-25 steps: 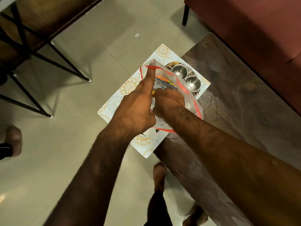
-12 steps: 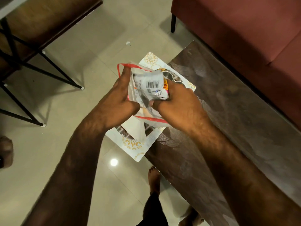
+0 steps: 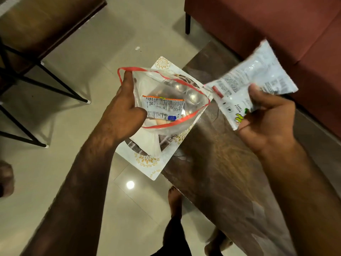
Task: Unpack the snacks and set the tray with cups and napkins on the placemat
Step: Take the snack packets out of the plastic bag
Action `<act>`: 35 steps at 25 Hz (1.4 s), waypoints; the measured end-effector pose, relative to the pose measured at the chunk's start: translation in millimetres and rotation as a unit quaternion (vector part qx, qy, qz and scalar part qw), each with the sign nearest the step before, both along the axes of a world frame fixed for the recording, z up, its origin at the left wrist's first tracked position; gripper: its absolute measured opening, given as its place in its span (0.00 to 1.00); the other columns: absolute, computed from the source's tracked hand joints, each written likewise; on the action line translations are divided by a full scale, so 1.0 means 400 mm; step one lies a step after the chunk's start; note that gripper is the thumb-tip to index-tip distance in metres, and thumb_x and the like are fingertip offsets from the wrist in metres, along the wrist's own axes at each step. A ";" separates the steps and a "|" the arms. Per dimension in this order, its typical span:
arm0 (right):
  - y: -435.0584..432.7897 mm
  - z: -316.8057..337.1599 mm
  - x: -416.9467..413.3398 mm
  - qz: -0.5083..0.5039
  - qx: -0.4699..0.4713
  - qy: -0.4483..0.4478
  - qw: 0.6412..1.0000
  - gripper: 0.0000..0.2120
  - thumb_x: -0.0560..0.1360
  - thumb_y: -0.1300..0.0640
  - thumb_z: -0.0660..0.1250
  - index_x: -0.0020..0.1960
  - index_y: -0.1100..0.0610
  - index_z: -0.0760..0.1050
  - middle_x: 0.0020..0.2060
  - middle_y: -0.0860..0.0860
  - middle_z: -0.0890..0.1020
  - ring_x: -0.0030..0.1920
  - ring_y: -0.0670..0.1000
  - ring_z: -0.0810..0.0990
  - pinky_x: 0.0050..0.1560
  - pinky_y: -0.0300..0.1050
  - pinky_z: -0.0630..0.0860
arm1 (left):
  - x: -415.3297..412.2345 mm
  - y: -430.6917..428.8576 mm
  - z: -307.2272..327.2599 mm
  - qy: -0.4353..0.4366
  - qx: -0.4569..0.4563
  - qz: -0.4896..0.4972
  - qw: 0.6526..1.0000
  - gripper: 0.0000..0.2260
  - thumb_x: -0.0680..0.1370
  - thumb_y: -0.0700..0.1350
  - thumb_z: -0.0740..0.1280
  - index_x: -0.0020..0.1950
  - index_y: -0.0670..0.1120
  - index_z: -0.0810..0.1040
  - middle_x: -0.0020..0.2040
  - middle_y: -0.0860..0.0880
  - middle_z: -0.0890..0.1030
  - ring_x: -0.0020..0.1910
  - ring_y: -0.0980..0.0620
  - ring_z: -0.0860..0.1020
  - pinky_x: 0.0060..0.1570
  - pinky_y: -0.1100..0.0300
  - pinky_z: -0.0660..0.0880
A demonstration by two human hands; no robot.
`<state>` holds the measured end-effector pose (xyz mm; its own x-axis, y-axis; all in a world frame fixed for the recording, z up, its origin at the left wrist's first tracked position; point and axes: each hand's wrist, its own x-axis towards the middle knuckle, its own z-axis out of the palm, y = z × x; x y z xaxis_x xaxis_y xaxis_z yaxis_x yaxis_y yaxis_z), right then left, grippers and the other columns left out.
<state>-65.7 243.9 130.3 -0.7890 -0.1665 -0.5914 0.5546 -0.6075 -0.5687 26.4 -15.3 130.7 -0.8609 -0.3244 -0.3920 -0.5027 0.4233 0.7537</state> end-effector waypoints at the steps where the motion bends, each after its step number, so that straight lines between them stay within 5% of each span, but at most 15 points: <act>1: 0.030 -0.031 -0.002 -0.019 0.036 -0.024 0.999 0.14 0.76 0.67 0.65 0.58 0.59 0.84 0.61 0.57 0.86 0.63 0.62 0.85 0.69 0.67 0.75 | 0.000 -0.001 0.000 -0.001 -0.005 0.005 1.000 0.44 0.73 0.39 0.66 0.82 0.59 0.46 0.77 0.57 0.64 0.67 0.41 0.75 0.59 0.39 0.78; 4: 0.093 -0.138 0.026 0.077 0.257 -0.070 0.961 0.15 0.78 0.65 0.67 0.64 0.59 0.80 0.57 0.58 0.87 0.54 0.62 0.88 0.58 0.64 0.82 | 0.000 0.007 0.008 -0.002 -0.007 0.008 1.000 0.45 0.72 0.41 0.67 0.81 0.60 0.45 0.74 0.59 0.65 0.65 0.41 0.76 0.58 0.37 0.79; 8: 0.083 -0.265 0.085 0.271 0.561 -0.067 0.779 0.22 0.75 0.55 0.75 0.65 0.60 0.74 0.56 0.59 0.85 0.50 0.60 0.87 0.52 0.61 0.86 | 0.003 0.027 0.028 0.005 -0.010 0.002 1.000 0.45 0.68 0.47 0.68 0.80 0.61 0.48 0.66 0.64 0.65 0.60 0.40 0.79 0.54 0.38 0.80; 13: -0.025 -0.373 0.086 0.290 0.722 -0.063 0.625 0.33 0.70 0.44 0.74 0.64 0.58 0.62 0.57 0.60 0.81 0.57 0.65 0.83 0.61 0.58 0.80 | 0.008 0.035 0.029 0.012 -0.020 0.003 1.000 0.43 0.65 0.49 0.66 0.78 0.59 0.53 0.63 0.64 0.68 0.56 0.42 0.81 0.50 0.43 0.82; 15: -0.056 -0.420 0.080 0.271 0.737 -0.065 0.615 0.38 0.68 0.44 0.75 0.68 0.58 0.61 0.62 0.60 0.80 0.62 0.65 0.81 0.63 0.56 0.78 | 0.010 0.034 0.024 0.011 -0.029 -0.003 1.000 0.43 0.66 0.47 0.67 0.79 0.60 0.53 0.63 0.64 0.68 0.55 0.44 0.81 0.49 0.44 0.82; 19: -0.098 -0.492 0.083 0.305 0.687 -0.037 0.659 0.50 0.64 0.38 0.78 0.74 0.59 0.58 0.71 0.62 0.72 0.71 0.65 0.74 0.69 0.59 0.74 | 0.010 0.027 0.004 0.010 -0.040 -0.011 0.999 0.42 0.74 0.42 0.70 0.80 0.58 0.49 0.71 0.60 0.68 0.60 0.43 0.80 0.53 0.39 0.81; 22: -0.117 -0.515 0.109 0.370 0.686 -0.011 0.626 0.56 0.67 0.32 0.75 0.81 0.57 0.51 0.77 0.62 0.65 0.74 0.66 0.70 0.71 0.62 0.70 | 0.006 0.022 -0.002 0.017 -0.043 -0.020 0.999 0.41 0.76 0.43 0.72 0.80 0.58 0.50 0.73 0.58 0.68 0.61 0.44 0.79 0.55 0.39 0.81; 28: -0.105 -0.479 0.108 0.430 0.705 0.020 0.564 0.47 0.74 0.36 0.71 0.80 0.60 0.56 0.77 0.61 0.67 0.74 0.64 0.72 0.69 0.61 0.73 | 0.001 0.026 -0.009 0.010 -0.045 -0.011 0.999 0.44 0.76 0.39 0.70 0.81 0.58 0.45 0.75 0.57 0.67 0.62 0.43 0.79 0.56 0.38 0.80; 32: -0.105 -0.368 0.125 0.354 0.684 0.048 0.636 0.27 0.74 0.47 0.69 0.69 0.55 0.69 0.67 0.56 0.79 0.64 0.62 0.80 0.60 0.55 0.78 | -0.002 0.036 -0.009 0.015 -0.047 -0.017 0.999 0.43 0.76 0.41 0.71 0.80 0.60 0.48 0.66 0.63 0.67 0.60 0.46 0.80 0.53 0.42 0.82; 35: -0.089 -0.228 0.160 0.298 0.694 0.088 0.650 0.10 0.73 0.50 0.67 0.54 0.47 0.76 0.48 0.47 0.85 0.52 0.57 0.84 0.50 0.48 0.78 | -0.006 0.040 -0.005 0.017 -0.046 -0.015 0.999 0.42 0.75 0.40 0.71 0.79 0.60 0.50 0.63 0.64 0.67 0.58 0.47 0.80 0.51 0.44 0.83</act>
